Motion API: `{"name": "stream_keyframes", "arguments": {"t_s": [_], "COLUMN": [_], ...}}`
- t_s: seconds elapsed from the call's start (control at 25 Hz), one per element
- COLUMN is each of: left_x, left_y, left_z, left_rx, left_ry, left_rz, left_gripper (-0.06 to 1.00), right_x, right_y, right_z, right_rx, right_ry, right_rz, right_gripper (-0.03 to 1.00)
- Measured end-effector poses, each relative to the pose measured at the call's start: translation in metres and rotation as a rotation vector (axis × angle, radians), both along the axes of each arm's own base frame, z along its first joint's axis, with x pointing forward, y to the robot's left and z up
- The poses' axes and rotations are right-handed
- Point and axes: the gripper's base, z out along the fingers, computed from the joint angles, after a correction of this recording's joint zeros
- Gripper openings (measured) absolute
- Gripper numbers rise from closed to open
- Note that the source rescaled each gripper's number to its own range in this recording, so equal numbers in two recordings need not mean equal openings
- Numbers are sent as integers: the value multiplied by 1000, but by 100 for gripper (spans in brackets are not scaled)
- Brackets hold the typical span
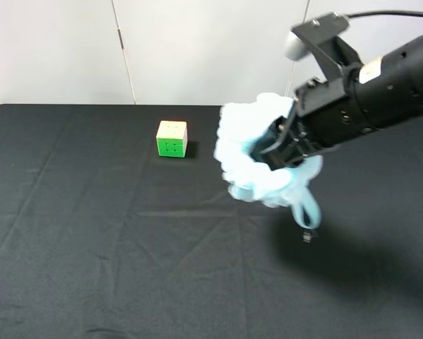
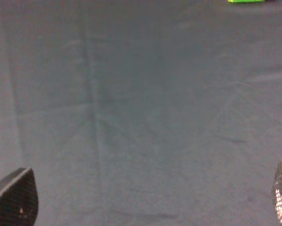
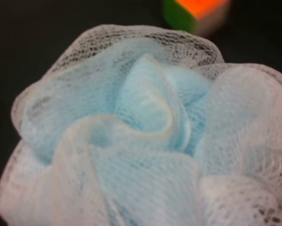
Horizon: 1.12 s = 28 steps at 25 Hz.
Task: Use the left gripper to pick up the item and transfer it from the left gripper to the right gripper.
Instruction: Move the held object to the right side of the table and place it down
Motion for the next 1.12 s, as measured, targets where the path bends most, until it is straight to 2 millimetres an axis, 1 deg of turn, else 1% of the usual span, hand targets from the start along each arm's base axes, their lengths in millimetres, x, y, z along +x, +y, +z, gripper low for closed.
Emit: {"name": "stream_keyframes", "arguments": {"t_s": [0.2,0.4,0.72,0.88,1.0,1.12], "left_x": [-5,-6,-6,-6,-6,-6], "left_y": [-1,-1,-1,-1,-1,-1], "left_z": [0,0,0,0,0,0], "left_rx": [-2,-1,-1,-1,-1,-1], "left_ry": [-43,-49,-49,-49,-49,-49], "left_rz": [113,149,149,149,149,149], "left_gripper": [100,100,100,100,100,100], "right_x": [13,32,54,61,65,66], "right_y": [-30,-54,-74,-85,-91,-92], "right_z": [-9,-28,-64,-77,-85,-88], "right_rx": [-102,-166,-224,-257,-277,-285], "right_ry": [72,156,281,320,340,349], "right_rz": [-148,-288,-375,-406,-419,-420], "right_gripper": [0,0,0,0,0,0]}}
